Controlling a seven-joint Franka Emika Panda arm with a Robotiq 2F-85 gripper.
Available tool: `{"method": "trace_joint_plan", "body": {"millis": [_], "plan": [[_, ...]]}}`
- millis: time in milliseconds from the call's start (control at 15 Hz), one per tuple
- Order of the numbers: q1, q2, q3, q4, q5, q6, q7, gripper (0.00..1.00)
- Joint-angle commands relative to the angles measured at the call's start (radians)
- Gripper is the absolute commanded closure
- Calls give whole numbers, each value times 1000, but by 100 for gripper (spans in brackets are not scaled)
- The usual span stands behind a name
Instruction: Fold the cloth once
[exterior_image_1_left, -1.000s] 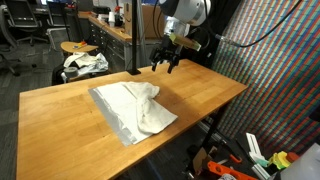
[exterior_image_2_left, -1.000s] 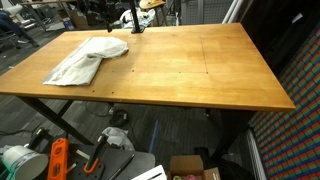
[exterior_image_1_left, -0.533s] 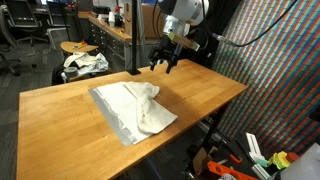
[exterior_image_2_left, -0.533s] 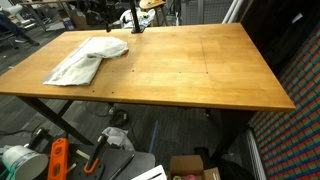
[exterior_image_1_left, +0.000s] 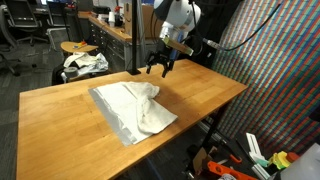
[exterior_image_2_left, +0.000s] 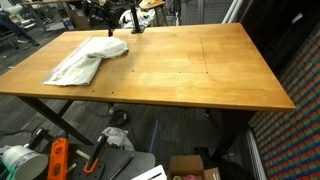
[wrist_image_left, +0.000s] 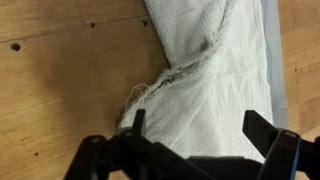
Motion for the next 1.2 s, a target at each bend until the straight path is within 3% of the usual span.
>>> {"method": "trace_joint_plan", "body": {"millis": [0, 667, 1133], "plan": [[-18, 64, 0, 67, 22, -14, -17, 0], [-40, 165, 6, 101, 16, 24, -11, 0], [-45, 207, 17, 90, 76, 208, 13, 0]]}}
